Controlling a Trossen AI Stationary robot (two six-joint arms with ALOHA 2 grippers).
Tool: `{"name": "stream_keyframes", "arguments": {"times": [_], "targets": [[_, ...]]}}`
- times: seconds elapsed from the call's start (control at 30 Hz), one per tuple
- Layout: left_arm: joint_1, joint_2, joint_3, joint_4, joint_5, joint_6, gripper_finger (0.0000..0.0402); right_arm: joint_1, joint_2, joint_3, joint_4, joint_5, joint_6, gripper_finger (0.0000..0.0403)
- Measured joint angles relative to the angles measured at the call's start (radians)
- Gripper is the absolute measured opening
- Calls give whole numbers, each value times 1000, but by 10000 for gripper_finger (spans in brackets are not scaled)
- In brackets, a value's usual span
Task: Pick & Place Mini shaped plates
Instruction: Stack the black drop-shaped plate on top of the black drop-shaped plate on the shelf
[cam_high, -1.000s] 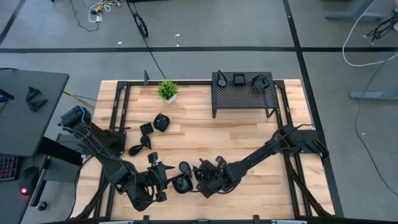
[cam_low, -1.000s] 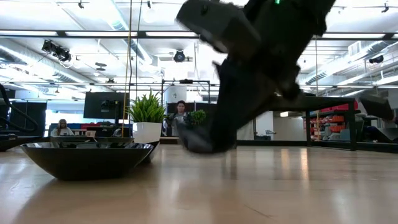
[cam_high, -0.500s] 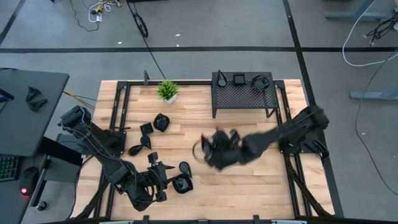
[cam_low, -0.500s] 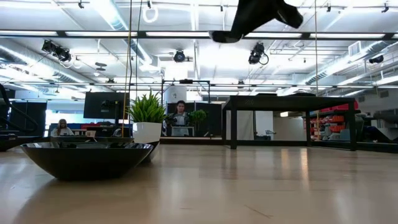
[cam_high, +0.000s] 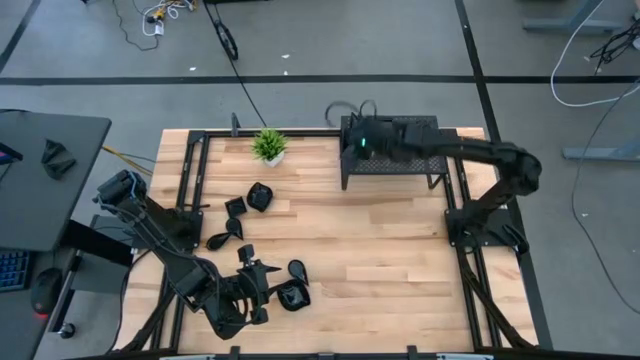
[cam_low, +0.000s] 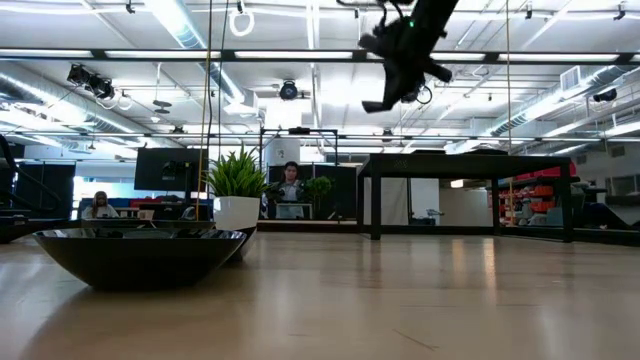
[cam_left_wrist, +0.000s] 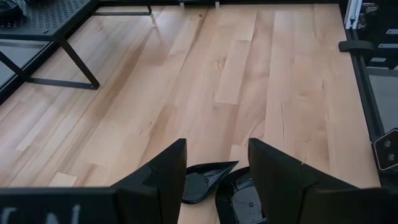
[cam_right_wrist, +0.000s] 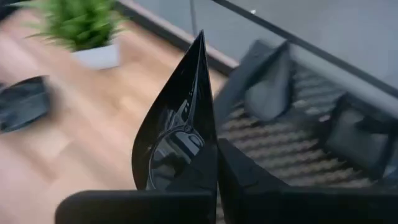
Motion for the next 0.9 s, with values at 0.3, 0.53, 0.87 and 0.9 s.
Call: {"name": "stream_keyframes", "arguments": {"times": [0.3, 0.53, 0.87, 0.9], "targets": [[2, 0, 0, 1, 0, 0, 177, -232, 14, 0, 73, -123, -153, 4], [3, 0, 0, 2, 2, -5, 177, -286, 81, 0, 77, -186, -193, 4], [3, 0, 0, 1, 1, -7, 177, -328, 98, 0, 92, -187, -144, 4], [3, 0, 0, 1, 1, -7, 177, -328, 97, 0, 93, -187, -137, 4]]}}
